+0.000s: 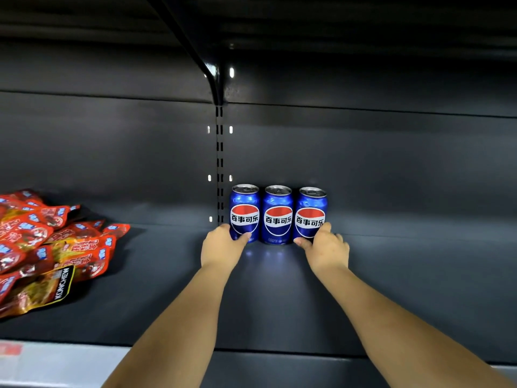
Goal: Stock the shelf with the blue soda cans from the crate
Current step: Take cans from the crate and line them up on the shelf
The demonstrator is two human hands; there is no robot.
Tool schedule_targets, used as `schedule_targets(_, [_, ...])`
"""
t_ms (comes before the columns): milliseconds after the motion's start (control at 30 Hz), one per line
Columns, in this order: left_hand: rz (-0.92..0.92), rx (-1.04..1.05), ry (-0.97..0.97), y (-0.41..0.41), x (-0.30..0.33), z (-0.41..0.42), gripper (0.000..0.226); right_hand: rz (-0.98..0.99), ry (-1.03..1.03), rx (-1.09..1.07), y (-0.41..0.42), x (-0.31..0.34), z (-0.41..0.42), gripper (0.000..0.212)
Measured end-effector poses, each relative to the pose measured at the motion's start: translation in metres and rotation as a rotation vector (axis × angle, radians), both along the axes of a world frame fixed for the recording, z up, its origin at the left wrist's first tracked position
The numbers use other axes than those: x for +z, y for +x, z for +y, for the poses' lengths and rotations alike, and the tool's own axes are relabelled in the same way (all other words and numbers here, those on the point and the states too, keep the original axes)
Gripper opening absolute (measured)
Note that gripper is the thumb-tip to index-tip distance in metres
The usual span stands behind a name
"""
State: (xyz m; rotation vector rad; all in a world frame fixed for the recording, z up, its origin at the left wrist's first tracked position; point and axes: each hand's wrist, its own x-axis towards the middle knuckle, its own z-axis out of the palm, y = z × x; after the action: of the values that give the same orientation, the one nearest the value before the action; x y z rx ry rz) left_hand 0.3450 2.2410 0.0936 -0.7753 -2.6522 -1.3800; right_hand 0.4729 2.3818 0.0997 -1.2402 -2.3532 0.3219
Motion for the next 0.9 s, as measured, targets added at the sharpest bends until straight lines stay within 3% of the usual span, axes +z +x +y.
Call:
schedule_targets(167, [-0.007, -0.018, -0.002, -0.002, -0.001, 0.001, 0.033, 0.02, -0.053, 0.018, -0.001, -0.002, 0.005, 0.071])
schedule_targets(400, [0.027, 0.0, -0.026, 0.0, -0.001, 0.001, 0.035, 0.084, -0.115, 0.049, 0.0, -0.001, 0.005, 0.064])
schedule_targets(633, [0.034, -0.002, -0.026, 0.0, -0.002, 0.0, 0.035, 0.09, -0.118, 0.051, 0.002, -0.001, 0.002, 0.101])
schedule_targets(900, [-0.081, -0.086, -0.012, 0.001, 0.007, -0.005, 0.027, 0.048, -0.108, 0.041, 0.009, 0.007, -0.008, 0.098])
